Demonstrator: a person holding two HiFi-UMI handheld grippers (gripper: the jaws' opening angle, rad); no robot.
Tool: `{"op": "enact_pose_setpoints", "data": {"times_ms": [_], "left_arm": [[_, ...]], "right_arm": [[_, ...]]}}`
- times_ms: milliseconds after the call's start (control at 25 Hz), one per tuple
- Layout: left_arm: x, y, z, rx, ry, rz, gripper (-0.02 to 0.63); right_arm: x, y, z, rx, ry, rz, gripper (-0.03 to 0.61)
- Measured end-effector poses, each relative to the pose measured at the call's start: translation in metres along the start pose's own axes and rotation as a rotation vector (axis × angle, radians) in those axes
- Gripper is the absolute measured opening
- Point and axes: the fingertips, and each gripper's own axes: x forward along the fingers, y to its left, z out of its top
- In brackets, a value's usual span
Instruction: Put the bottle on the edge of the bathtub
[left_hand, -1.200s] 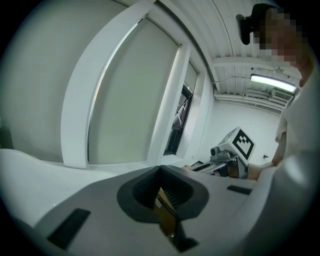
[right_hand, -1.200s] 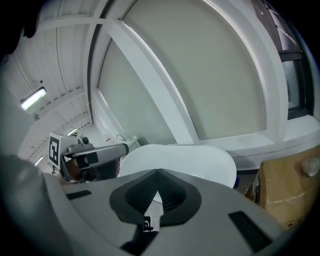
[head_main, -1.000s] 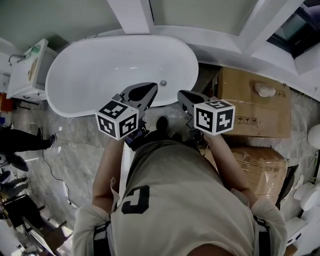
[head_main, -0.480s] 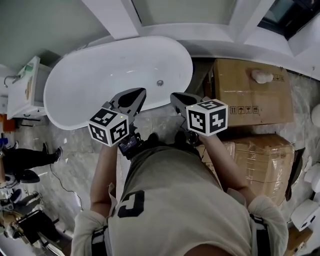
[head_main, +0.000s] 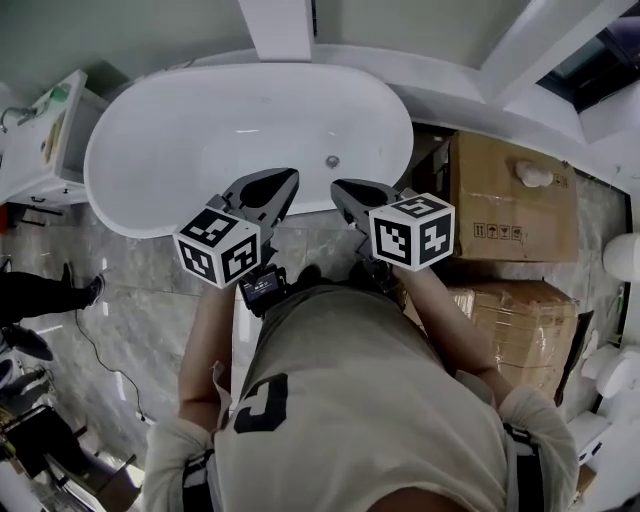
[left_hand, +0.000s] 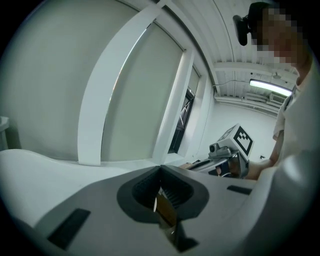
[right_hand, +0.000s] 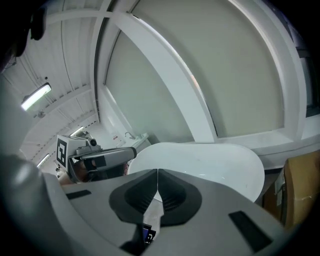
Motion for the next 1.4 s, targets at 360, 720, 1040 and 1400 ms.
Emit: {"op": "enact_pose_setpoints", "data": {"times_ms": [360,720,1040,1400], "left_arm": [[-0.069,0.041,-0.012,-0.024,-0.055,-0.023,0.057],[-0.07,0.042,-0.025,-0.04,-0.03,-0.14,0.057],[-0.057,0.026,-0.036,-0.022,0.016,-0.207,0.057],[-0.05,0.013,-0.035,-0.004,0.02,-0.217,0.057]], "right_arm": [[0.063,0.071,-0.018,-0.039,0.046,-0.008,0.028],[0.062,0.08,-0.031,0.005,0.03,-0.11,0.026],[0.049,0.07,-0.032,0.032,-0.007,-0.174,0.026],[0.039,0.068,-0.031,0.013,-0.023,-0.177,0.026]]}}
